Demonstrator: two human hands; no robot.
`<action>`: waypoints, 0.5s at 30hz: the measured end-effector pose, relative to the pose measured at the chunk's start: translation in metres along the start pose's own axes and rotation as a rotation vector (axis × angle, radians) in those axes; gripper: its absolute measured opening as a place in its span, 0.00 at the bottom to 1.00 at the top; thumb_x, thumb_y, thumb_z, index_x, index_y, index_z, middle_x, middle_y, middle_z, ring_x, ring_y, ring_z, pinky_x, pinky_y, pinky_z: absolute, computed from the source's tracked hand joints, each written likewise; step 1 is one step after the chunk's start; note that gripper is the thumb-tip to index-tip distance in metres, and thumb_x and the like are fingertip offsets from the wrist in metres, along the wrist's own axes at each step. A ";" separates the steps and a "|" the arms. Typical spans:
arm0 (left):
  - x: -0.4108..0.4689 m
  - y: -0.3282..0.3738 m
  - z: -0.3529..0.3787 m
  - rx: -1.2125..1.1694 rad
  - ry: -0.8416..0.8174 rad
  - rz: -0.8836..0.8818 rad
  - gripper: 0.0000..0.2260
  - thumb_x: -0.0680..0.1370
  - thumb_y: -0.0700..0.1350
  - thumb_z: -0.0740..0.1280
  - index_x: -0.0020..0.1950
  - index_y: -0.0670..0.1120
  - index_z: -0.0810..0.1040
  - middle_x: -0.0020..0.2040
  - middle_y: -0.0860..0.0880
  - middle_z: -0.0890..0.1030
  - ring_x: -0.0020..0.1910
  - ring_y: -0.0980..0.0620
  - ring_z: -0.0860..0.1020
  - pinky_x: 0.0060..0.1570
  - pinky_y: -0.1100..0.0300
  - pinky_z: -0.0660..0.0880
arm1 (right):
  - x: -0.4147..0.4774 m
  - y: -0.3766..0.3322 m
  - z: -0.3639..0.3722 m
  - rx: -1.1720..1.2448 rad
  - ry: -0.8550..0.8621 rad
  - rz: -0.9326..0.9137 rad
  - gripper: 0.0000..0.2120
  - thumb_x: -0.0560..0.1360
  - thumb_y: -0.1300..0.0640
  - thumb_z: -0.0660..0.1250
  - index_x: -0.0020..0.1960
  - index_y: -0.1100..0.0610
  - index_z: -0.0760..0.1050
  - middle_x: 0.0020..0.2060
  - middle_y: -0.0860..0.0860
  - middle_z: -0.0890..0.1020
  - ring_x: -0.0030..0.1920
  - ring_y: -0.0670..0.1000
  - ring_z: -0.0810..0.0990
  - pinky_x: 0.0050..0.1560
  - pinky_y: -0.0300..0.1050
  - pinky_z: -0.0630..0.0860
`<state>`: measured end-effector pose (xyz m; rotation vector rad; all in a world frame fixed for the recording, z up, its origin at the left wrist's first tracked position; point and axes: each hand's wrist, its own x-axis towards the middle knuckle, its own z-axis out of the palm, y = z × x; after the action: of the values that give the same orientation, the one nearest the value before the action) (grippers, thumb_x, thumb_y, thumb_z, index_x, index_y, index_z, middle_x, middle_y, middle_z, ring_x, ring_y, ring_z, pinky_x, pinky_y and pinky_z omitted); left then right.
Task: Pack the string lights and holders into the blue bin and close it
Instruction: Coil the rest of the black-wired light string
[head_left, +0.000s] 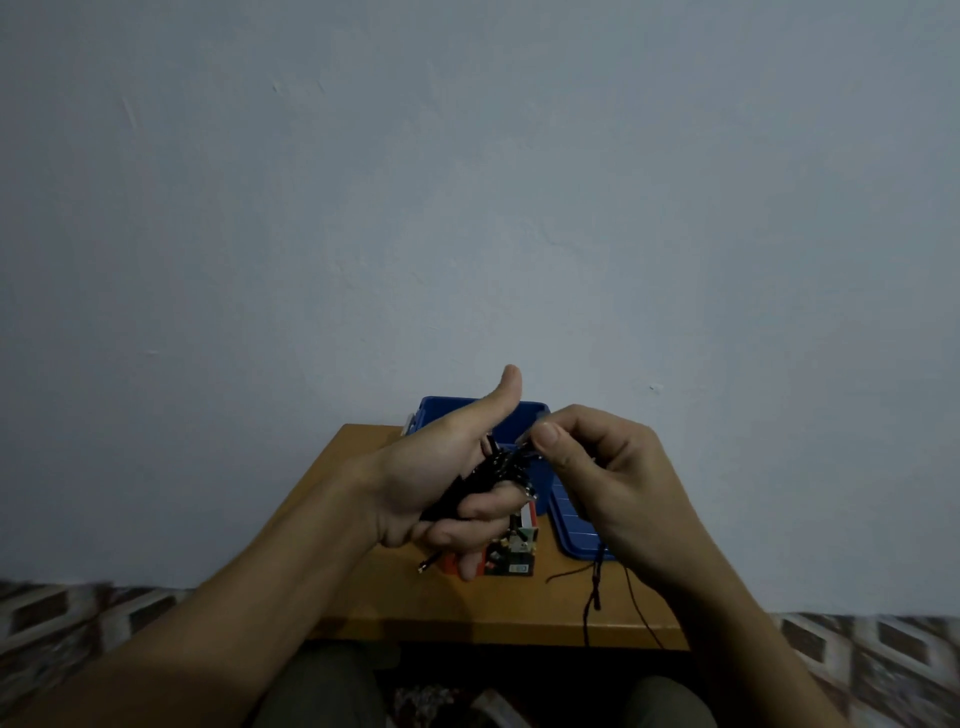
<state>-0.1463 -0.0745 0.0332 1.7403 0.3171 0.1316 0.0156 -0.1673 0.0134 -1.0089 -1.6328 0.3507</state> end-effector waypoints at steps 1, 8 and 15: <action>0.000 0.000 -0.001 -0.050 -0.056 0.016 0.38 0.71 0.78 0.45 0.23 0.46 0.64 0.18 0.48 0.65 0.16 0.54 0.63 0.33 0.55 0.75 | 0.000 0.000 0.002 -0.013 0.000 0.005 0.12 0.82 0.61 0.61 0.49 0.67 0.79 0.24 0.38 0.76 0.26 0.37 0.74 0.28 0.26 0.67; 0.005 -0.009 -0.008 -0.360 -0.299 0.131 0.26 0.78 0.59 0.62 0.24 0.46 0.71 0.19 0.48 0.71 0.17 0.53 0.69 0.35 0.56 0.76 | -0.003 0.002 0.006 0.056 -0.012 0.066 0.12 0.80 0.51 0.60 0.55 0.57 0.77 0.28 0.42 0.75 0.24 0.41 0.65 0.26 0.32 0.62; 0.005 -0.011 -0.009 -0.552 -0.334 0.250 0.25 0.81 0.52 0.52 0.25 0.46 0.70 0.20 0.46 0.73 0.18 0.46 0.61 0.37 0.54 0.76 | -0.006 0.017 0.006 0.015 0.021 0.067 0.14 0.83 0.55 0.58 0.59 0.56 0.81 0.37 0.45 0.84 0.32 0.44 0.78 0.33 0.37 0.73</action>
<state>-0.1452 -0.0628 0.0240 1.2178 -0.1745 0.0953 0.0172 -0.1600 -0.0046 -1.0546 -1.5775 0.3954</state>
